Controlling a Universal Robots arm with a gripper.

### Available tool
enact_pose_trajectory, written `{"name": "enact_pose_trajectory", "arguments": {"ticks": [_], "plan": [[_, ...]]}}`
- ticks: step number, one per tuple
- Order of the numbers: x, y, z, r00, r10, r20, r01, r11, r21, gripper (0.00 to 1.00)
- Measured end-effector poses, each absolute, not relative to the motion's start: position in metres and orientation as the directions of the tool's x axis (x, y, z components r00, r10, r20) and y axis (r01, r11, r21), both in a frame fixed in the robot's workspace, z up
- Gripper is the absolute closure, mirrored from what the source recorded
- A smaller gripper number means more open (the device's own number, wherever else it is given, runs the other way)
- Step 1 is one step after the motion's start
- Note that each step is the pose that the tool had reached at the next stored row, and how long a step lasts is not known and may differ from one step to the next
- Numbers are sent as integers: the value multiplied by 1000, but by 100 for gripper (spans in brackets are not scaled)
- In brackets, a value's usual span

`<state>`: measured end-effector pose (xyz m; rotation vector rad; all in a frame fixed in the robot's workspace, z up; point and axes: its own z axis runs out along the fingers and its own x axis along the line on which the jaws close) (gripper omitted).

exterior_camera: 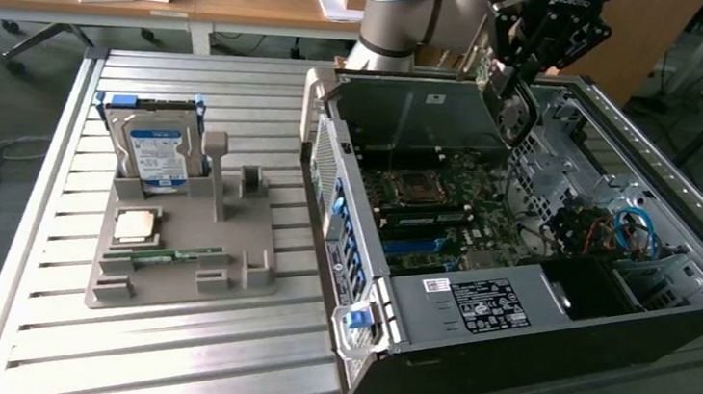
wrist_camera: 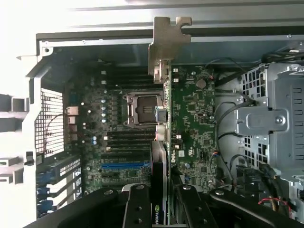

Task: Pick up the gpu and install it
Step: 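Pick up the gpu and move the gpu toward the slot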

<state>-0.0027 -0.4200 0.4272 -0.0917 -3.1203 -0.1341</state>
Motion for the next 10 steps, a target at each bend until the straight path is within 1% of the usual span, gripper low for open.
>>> {"name": "enact_pose_trajectory", "arguments": {"ticks": [10], "plan": [[8,-420,427,-998,58,20,59,995,85,74]]}}
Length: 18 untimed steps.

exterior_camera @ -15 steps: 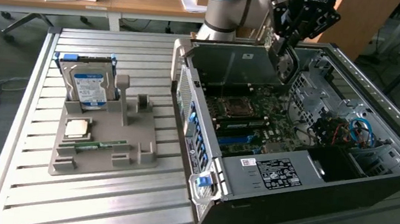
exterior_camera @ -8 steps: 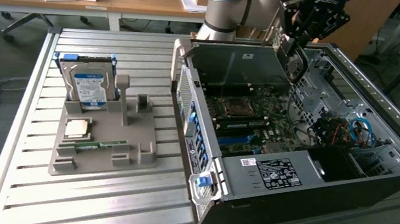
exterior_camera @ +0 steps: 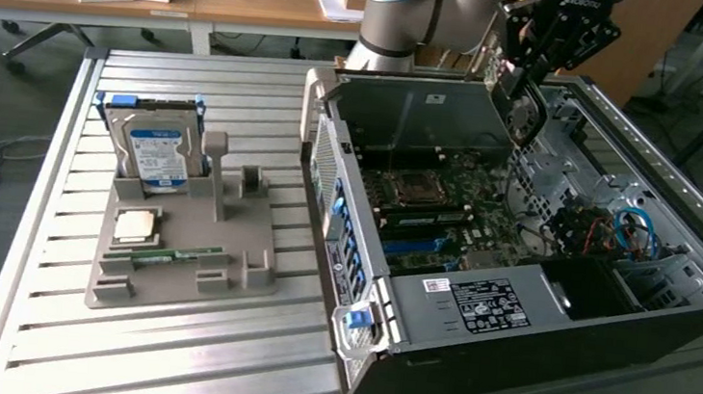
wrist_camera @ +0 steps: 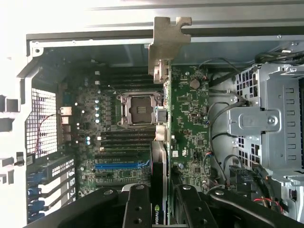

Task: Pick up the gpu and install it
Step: 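Pick up the gpu and move the gpu toward the slot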

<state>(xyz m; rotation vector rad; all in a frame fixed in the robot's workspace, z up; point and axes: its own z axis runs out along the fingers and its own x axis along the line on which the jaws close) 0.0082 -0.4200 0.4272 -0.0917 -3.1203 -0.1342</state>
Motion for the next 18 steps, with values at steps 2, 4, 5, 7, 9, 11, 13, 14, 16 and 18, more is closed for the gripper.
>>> {"name": "enact_pose_trajectory", "arguments": {"ticks": [2,4,5,7,9,11,13,14,16,18], "plan": [[8,-420,427,-998,56,19,58,995,86,74],[10,-420,427,-998,54,19,55,995,86,74],[12,-420,427,-998,52,19,53,995,87,74],[16,-420,427,-999,47,19,48,995,88,74],[19,-420,427,-999,42,19,43,995,88,74],[19,-420,427,-999,42,19,43,995,88,74],[19,-420,427,-999,42,19,43,995,88,74],[19,-420,427,-999,41,19,42,995,88,74],[19,-420,427,-999,32,19,34,996,88,74],[19,-420,427,-999,30,19,32,996,88,74]]}}
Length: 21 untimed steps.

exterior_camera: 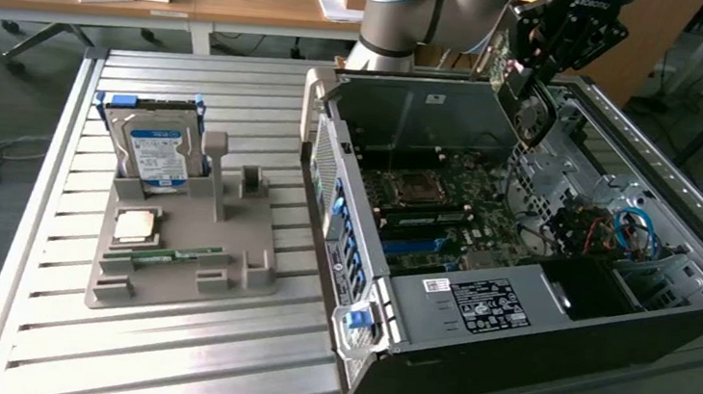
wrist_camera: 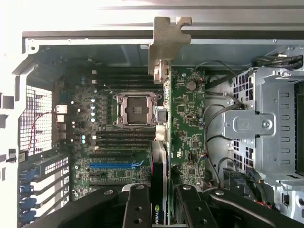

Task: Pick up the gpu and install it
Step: 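Pick up the gpu and move the gpu toward the slot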

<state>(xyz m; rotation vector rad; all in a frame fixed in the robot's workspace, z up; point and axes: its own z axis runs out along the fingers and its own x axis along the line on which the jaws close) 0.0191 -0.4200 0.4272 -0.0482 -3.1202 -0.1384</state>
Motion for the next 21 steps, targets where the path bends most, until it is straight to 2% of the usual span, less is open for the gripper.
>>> {"name": "enact_pose_trajectory", "arguments": {"ticks": [21], "plan": [[26,-420,421,-999,27,19,29,996,88,74]]}}
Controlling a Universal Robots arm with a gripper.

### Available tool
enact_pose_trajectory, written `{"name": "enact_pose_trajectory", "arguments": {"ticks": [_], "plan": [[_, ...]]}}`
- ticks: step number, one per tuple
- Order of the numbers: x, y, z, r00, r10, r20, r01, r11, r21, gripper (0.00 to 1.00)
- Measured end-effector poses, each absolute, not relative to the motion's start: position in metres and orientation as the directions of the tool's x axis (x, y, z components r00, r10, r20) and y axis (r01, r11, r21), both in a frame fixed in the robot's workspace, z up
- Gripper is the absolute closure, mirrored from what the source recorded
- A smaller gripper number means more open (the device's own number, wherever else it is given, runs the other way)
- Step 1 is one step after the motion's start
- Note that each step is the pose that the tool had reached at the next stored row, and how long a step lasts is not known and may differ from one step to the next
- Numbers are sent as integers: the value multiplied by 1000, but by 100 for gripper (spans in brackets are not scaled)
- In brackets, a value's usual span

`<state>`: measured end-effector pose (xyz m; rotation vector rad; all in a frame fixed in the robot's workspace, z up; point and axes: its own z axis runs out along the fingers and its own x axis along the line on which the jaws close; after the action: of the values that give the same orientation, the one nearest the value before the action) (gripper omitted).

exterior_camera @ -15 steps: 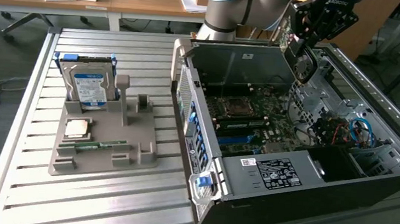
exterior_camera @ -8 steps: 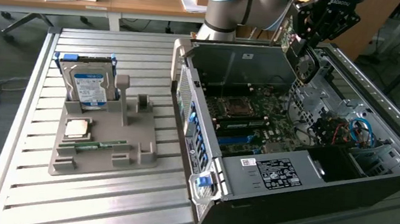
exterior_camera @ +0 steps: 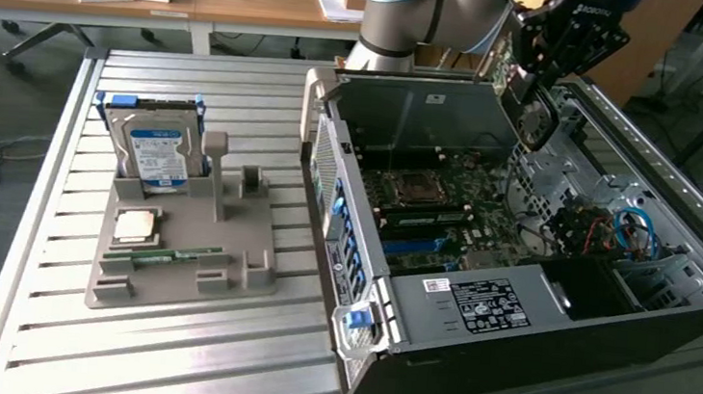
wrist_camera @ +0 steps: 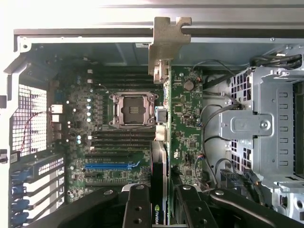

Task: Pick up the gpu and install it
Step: 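Pick up the gpu and move the gpu toward the slot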

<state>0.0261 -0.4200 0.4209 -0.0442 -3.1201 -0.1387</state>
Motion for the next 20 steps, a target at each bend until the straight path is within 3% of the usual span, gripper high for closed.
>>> {"name": "enact_pose_trajectory", "arguments": {"ticks": [20], "plan": [[32,-420,408,-999,28,19,29,996,89,74]]}}
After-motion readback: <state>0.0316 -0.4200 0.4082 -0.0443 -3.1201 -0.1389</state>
